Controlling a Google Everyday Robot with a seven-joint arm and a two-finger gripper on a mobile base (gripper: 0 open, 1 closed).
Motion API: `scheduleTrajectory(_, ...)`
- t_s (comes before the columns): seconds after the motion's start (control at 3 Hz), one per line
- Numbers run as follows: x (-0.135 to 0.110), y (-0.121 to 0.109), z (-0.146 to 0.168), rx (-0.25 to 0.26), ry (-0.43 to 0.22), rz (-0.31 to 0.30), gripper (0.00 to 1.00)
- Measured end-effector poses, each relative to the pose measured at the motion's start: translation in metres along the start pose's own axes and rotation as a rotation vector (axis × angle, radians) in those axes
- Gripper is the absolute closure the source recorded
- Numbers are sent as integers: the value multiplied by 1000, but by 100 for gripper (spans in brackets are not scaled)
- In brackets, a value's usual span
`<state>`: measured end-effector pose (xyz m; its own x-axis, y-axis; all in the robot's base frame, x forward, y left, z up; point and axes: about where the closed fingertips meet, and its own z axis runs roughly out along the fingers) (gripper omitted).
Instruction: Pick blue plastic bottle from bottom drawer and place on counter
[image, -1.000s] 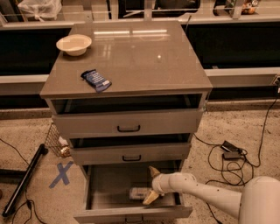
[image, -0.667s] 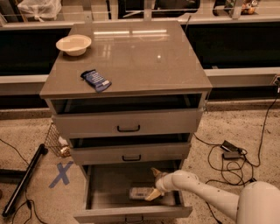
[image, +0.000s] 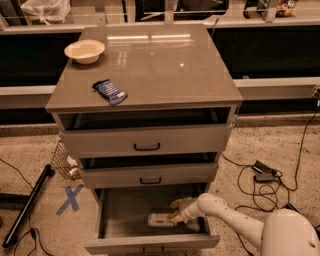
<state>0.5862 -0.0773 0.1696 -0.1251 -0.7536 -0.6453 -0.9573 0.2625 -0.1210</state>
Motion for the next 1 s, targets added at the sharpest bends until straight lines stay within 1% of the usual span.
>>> scheduleTrajectory(0.33, -3, 0, -3, 0, 0, 0, 43)
scheduleTrajectory(0.67, -2, 6, 0, -23, -4, -24, 25)
scheduleTrajectory(1.0, -5, 12, -2, -45, -22, -60, 2)
